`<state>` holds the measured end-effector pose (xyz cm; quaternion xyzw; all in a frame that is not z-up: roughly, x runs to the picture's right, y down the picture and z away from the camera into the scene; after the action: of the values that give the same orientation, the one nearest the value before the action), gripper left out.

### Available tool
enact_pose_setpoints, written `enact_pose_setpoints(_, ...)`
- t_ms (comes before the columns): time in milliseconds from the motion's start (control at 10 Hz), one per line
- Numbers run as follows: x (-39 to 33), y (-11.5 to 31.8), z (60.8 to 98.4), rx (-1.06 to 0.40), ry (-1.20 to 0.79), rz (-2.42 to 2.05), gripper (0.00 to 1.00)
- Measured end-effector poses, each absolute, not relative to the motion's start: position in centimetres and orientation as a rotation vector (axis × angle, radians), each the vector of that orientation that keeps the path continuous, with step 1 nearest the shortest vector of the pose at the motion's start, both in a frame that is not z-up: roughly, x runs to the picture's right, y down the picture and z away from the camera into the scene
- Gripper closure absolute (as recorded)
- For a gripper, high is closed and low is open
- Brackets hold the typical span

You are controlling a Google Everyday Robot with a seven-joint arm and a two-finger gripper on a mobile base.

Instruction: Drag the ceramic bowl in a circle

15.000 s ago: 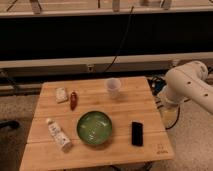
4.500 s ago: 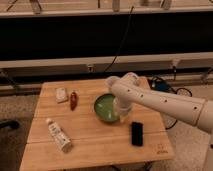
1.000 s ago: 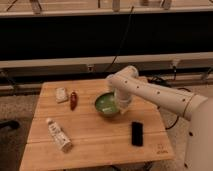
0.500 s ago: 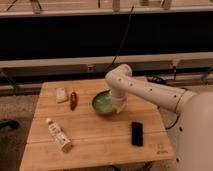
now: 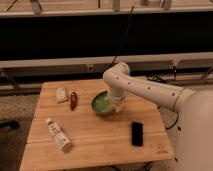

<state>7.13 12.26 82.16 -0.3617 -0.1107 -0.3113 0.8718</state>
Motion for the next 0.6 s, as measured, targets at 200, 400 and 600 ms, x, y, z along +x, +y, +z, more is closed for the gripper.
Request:
enact_pose_setpoints(200, 7.3, 12.0, 82.2, -0.760, -0.233, -0.631, 1.00)
enact_pose_setpoints(400, 8.0, 11.5, 82.0, -0.764, -0.226, -0.605, 1.00)
enact_pose_setpoints(600, 8.2, 11.7, 82.2, -0.769, -0.225, -0.588, 1.00)
